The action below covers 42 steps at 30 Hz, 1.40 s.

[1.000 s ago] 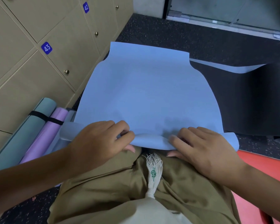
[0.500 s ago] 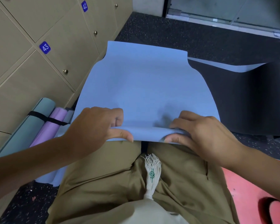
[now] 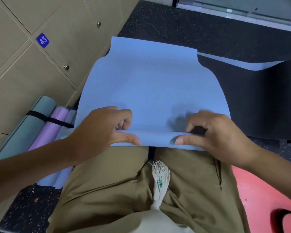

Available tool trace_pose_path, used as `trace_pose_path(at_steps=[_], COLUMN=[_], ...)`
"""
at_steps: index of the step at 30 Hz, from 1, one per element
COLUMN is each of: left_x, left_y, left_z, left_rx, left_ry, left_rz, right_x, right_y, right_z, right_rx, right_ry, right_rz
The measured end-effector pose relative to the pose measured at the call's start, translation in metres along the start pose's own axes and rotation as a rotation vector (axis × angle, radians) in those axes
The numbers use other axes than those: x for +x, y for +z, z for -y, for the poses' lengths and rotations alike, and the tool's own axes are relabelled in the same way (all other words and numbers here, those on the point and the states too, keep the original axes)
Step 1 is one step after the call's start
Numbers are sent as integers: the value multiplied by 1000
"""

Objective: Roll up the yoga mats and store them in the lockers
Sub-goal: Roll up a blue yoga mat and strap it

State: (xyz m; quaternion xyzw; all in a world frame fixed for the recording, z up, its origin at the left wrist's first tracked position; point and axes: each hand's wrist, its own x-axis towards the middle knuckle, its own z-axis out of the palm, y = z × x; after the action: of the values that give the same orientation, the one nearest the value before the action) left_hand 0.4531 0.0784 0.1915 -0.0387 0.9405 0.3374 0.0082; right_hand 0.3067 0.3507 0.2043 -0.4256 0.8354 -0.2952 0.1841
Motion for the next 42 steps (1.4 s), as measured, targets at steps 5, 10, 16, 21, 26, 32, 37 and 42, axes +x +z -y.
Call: trace_pose_path(at_steps=[5,10,16,21,26,32,37,42], left_x=[16,26,21,-4,-8,-1,3,14], left_y=[-3,-11,-9,1,10,7,5,2], left_z=[9,10,2,-5,-4,-6,-5,-1], left_rx=[20,-6,310,528,613,524,462,369], left_ry=[153,215,396,467,445,367,313,256], left_rz=[-8,-10,-119,-211,-238,-232,-213,-153], right_x=[18,33,44,46,38,20,9,15], right_y=[-2,-5,-9,-8,-11,9,20,15], right_z=[-16,-22,-24,-24,-5,8,-6,-15], right_rx=[91,93,17,-33,-82,-296,-466,-483], right_ry=[-38,17,1,-28,-33,-157,-378,-439], right_rz=[81,111,184,209,178,-172,-298,-197])
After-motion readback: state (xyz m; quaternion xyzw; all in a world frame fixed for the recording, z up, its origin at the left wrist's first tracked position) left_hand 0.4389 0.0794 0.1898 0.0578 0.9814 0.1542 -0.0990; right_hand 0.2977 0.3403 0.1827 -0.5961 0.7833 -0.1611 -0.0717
